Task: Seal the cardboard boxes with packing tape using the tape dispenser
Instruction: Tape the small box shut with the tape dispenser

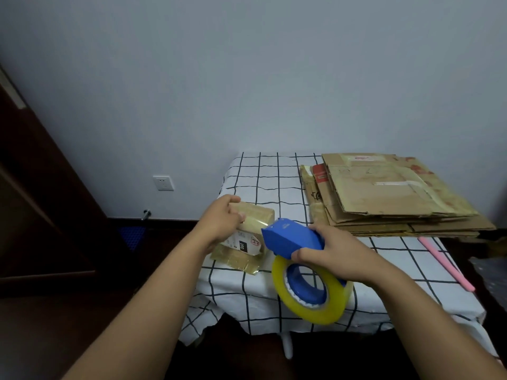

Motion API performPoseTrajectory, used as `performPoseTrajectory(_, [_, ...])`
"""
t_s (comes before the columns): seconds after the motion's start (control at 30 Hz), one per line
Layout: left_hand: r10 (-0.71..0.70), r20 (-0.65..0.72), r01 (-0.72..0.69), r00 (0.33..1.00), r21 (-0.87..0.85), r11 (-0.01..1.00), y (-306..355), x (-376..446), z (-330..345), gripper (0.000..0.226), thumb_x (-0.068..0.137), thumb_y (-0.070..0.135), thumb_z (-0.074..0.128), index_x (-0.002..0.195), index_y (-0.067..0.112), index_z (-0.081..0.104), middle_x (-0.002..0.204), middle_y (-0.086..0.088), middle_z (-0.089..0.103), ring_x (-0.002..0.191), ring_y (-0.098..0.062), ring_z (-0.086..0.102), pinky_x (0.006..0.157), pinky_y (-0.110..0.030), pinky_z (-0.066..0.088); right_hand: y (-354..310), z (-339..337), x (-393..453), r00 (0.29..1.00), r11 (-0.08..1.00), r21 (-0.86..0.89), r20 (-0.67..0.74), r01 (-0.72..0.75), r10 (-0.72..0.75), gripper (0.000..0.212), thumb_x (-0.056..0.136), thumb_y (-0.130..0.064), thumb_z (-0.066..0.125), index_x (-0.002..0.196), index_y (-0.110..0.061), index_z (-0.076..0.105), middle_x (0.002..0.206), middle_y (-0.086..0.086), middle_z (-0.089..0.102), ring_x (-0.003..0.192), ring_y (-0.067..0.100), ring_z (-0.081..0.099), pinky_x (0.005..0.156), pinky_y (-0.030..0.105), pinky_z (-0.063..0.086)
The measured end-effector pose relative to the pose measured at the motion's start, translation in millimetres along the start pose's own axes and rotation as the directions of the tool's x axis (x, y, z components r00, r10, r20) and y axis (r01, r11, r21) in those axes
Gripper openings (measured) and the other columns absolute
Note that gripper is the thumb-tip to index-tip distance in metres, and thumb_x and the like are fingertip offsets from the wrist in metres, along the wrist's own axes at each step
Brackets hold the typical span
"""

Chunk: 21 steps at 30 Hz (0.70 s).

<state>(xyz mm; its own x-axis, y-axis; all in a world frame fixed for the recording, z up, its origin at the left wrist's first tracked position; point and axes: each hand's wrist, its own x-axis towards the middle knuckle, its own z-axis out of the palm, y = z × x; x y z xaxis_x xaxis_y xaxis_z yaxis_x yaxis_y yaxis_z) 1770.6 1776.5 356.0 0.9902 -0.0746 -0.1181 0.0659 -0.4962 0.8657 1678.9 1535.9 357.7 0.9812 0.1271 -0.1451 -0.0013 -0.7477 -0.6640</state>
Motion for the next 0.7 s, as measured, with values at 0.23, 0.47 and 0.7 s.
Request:
performPoseTrajectory(0.23, [-0.149, -0.010, 0.109, 0.989, -0.631, 0.768, -16, -37, 0, 0.040, 0.095, 0.000, 0.052, 0.125, 0.026, 0.060, 0.103, -0.009, 0.066, 0.092, -0.020, 0.065, 0.089, -0.046, 0.053, -1, -38, 34, 0.965, 0.988, 0.109, 0.230, 0.105, -0.128, 0.057, 0.058, -0.062, 0.073, 0.106, -0.034, 0.064, 0.098, -0.003, 0.064, 0.082, 0.013, 0.066, 0.074, 0.028, 0.052])
performPoseTrajectory(0.47, [-0.249, -0.016, 0.144, 0.968, -0.779, 0.610, -16, -32, -2, 0.038, 0.096, 0.001, 0.045, 0.121, 0.026, 0.057, 0.098, -0.009, 0.062, 0.097, -0.029, 0.066, 0.099, -0.056, 0.038, 4, -42, 86, 0.924, 0.957, 0.283, 0.350, 0.056, -0.157, 0.085, 0.052, -0.055, 0.075, 0.131, -0.028, 0.059, 0.150, -0.013, 0.043, 0.119, 0.007, 0.058, 0.094, 0.028, 0.051])
performPoseTrajectory(0.7, [-0.269, -0.059, 0.131, 0.961, -0.759, 0.637, -16, -27, -6, 0.036, 0.095, 0.000, 0.042, 0.106, 0.031, 0.059, 0.094, -0.006, 0.059, 0.103, -0.031, 0.063, 0.088, -0.053, 0.036, 0, -21, 100, 0.883, 0.934, 0.353, 0.424, 0.045, -0.203, 0.071, 0.058, -0.046, 0.078, 0.124, -0.022, 0.064, 0.121, 0.009, 0.067, 0.097, 0.022, 0.069, 0.086, 0.038, 0.056])
